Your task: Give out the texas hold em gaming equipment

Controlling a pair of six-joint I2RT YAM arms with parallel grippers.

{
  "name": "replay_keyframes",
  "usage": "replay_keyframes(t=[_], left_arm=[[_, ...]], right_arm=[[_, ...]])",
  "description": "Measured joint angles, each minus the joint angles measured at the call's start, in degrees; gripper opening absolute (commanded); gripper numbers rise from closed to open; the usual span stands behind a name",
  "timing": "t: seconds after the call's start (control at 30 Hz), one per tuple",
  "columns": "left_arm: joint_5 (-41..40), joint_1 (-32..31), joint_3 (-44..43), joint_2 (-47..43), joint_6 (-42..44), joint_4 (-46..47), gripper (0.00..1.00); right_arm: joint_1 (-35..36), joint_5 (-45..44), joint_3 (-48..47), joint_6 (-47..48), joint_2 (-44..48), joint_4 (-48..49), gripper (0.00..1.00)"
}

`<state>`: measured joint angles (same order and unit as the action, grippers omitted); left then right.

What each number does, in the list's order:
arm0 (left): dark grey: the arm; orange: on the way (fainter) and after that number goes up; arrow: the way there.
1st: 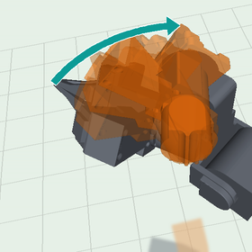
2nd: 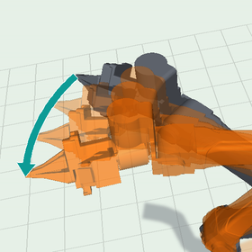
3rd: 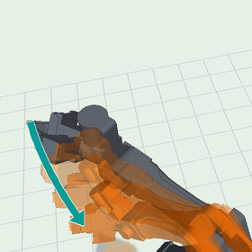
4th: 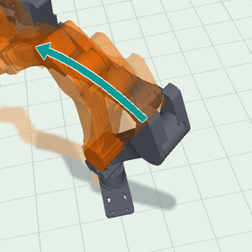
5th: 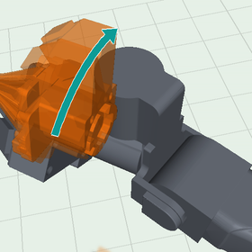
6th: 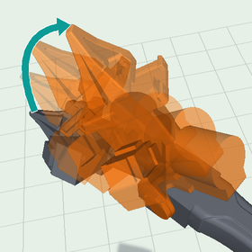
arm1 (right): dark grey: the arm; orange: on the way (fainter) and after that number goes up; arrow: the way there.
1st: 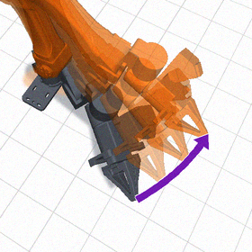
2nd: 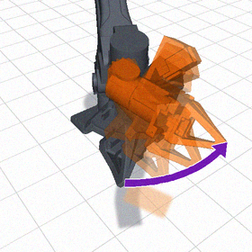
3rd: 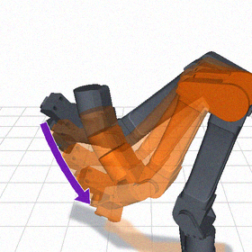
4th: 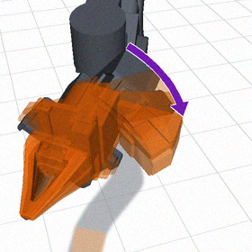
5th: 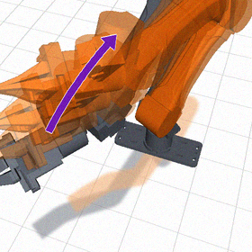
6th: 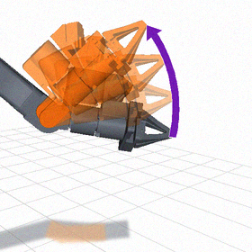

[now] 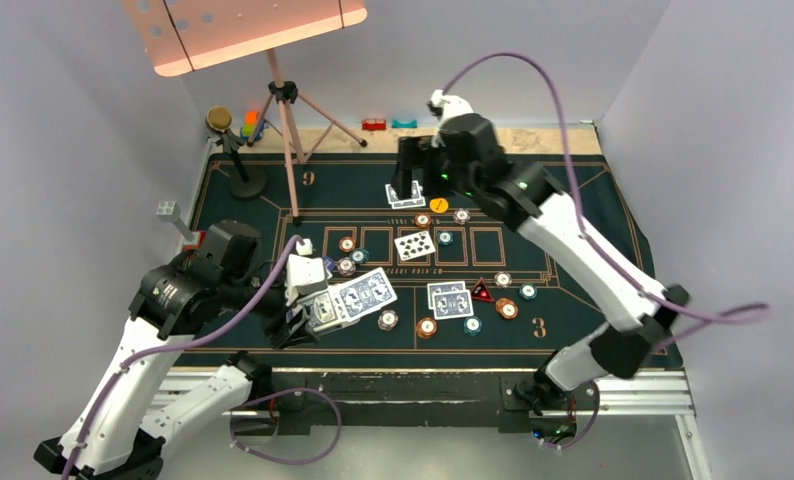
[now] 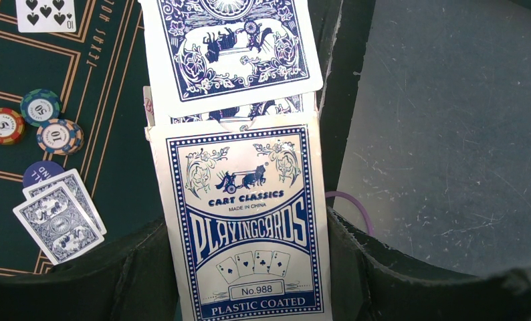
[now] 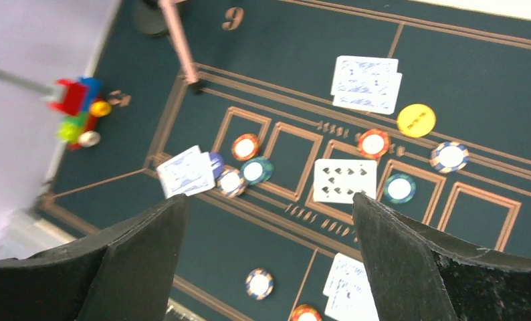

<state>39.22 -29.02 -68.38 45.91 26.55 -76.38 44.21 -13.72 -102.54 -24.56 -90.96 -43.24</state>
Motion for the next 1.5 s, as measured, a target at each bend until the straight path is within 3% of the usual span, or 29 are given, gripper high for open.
replay_keyframes(t=[0.13, 0.3, 0.5, 0.7, 0.83, 1.07, 1.3, 1.5], left_arm=[[0.00, 0.00, 0.00, 0.17, -0.02, 0.02, 0.00], [0.00, 0.00, 0.00, 0.48, -0.04, 0.26, 0.00], [0.00, 0.00, -0.02, 0.96, -0.07, 0.42, 0.00], [0.00, 0.00, -0.02, 1.36, -0.35, 0.46, 0.00], [-0.02, 0.00, -0.02, 1.62, -0.44, 0.48, 0.00], [-0.02, 0.00, -0.04, 1.66, -0.44, 0.48, 0.00], [-0.37, 0.00, -0.04, 1.68, -0.46, 0.39, 0.00], [-0.59, 0.00, -0.07, 1.68, -0.44, 0.44, 0.00]], right_arm=[[-1.49, 10.86, 9.01, -3.43, 12.15, 2.82, 0.98], [-1.40, 25.35, 21.92, -9.11, 20.48, 9.38, 0.98], [-0.37, 37.38, 33.64, -16.61, 21.55, 16.83, 0.98], [3.48, 41.59, 34.73, -19.91, 21.46, 21.18, 0.98], [5.86, 42.73, 34.86, -21.20, 20.28, 23.63, 0.77], [6.58, 43.43, 36.81, -22.16, 18.58, 23.56, 0.60], [6.58, 43.12, 36.76, -21.66, 19.39, 21.73, 0.12], [6.58, 40.19, 34.32, -20.72, 21.00, 17.49, 0.09]])
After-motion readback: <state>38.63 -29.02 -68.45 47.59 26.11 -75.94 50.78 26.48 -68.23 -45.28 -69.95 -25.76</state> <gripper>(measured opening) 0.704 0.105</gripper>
